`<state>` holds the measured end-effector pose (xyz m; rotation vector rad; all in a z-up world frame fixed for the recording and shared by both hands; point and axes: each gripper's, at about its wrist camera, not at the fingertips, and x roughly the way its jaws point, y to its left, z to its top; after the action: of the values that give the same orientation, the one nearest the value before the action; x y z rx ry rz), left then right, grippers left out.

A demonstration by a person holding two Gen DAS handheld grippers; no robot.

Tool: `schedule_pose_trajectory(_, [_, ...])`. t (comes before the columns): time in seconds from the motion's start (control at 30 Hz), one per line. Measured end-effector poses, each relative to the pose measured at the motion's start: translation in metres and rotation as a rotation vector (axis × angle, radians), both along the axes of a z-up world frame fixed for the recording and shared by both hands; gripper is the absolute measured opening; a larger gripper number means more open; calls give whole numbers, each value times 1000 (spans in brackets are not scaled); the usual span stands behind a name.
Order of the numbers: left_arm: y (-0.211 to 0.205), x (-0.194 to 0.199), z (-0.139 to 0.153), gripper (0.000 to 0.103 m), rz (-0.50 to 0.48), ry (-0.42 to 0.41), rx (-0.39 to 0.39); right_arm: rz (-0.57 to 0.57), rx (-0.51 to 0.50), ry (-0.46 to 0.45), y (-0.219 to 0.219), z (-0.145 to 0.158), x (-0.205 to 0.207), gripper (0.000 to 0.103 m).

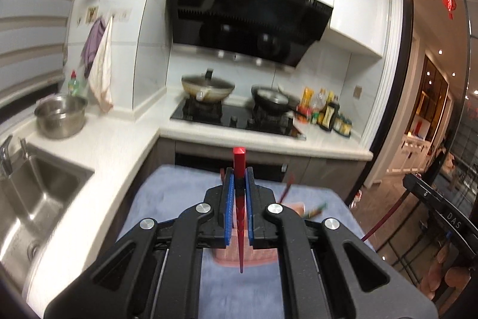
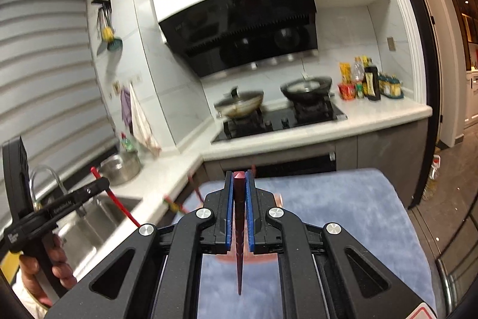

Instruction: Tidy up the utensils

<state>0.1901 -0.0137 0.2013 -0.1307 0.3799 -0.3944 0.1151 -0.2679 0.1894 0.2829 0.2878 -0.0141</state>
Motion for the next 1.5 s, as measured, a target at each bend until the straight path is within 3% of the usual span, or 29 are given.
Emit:
schedule_pose_trajectory(0.17, [-10,29,22,7,21,-62,-21,-9,1,-53,-2,23,31,7])
schedule_pose_trajectory(0.37, [-25,64,13,7,21,-38,-5,-12,0,-80,-2,33,77,7])
schedule_pose_trajectory(0.7, [-42,102,-30,7,18,48,36,-2,-16,13,2,-3,126,7])
schedule_pose_trajectory(1.0, [-47,109,-45,8,16,73,42,13,-24,110,4,-36,154,7])
schedule_pose_trajectory(1.03, [-47,110,-45,12,19,73,43,17,-29,124,4,-39,157,12])
schedule_pose_trajectory(1.1, [-46,109,-45,35,35,73,47,7,-41,129,6,-41,158,23])
schedule_pose_trajectory(1.13, [-46,107,-45,55,48,68,46,2,-44,127,6,-41,157,29])
schedule_pose_trajectory(1.17, [-44,104,-45,64,72,51,44,-4,-43,120,5,-41,154,31])
schedule_pose_trajectory(1.27, [-43,99,-43,65,78,35,56,-11,-33,107,2,-39,148,42])
schedule_pose_trajectory(1.5, [-44,87,-40,65,77,33,79,-12,-34,98,-1,-34,131,44])
